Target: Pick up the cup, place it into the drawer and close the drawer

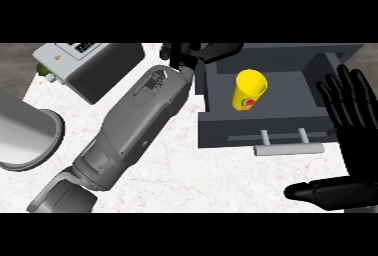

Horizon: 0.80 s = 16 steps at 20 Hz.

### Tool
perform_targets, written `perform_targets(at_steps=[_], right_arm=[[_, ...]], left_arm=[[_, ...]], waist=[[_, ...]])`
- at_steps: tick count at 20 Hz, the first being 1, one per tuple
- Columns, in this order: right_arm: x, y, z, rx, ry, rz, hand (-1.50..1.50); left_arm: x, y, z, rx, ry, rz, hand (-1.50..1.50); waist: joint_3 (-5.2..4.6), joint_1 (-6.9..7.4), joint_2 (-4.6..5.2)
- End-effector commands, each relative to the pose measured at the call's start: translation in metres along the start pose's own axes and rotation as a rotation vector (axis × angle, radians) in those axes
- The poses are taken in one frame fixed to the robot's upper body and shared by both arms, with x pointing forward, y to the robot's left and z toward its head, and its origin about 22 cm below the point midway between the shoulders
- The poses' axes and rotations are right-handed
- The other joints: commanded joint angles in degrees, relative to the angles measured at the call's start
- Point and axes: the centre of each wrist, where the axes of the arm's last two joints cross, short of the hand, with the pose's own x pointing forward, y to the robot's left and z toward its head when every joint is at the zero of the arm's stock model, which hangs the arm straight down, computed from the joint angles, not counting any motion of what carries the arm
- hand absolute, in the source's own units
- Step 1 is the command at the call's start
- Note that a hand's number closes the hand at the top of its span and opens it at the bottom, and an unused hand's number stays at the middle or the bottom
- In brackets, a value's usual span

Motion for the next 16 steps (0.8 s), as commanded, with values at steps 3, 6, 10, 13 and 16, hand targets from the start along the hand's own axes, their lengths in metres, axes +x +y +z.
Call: perform_targets(at_steps=[3, 6, 10, 13, 16], right_arm=[[0.010, -0.003, -0.001, 0.012, -0.005, -0.008, -1.50], [0.001, -0.011, -0.002, 0.017, -0.014, -0.017, -1.50], [0.000, 0.008, -0.005, 0.028, 0.000, -0.027, -1.50], [0.007, 0.001, -0.011, 0.045, -0.017, -0.029, -1.50], [0.003, 0.010, -0.012, 0.063, -0.036, -0.035, -1.50]], left_arm=[[-0.004, -0.006, -0.009, -0.015, 0.039, -0.036, 1.50], [-0.009, -0.014, -0.002, -0.026, 0.037, -0.114, 1.50], [-0.012, -0.010, -0.007, -0.070, 0.063, -0.137, 1.50], [-0.021, -0.012, 0.000, -0.041, 0.084, -0.201, 1.50], [-0.012, -0.022, -0.004, -0.053, 0.098, -0.265, 1.50]], waist=[[0.01, -1.01, 0.19], [0.06, -1.94, 0.36], [0.04, -2.32, 0.64], [0.06, -3.32, 0.68], [0.11, -4.13, 0.82]])
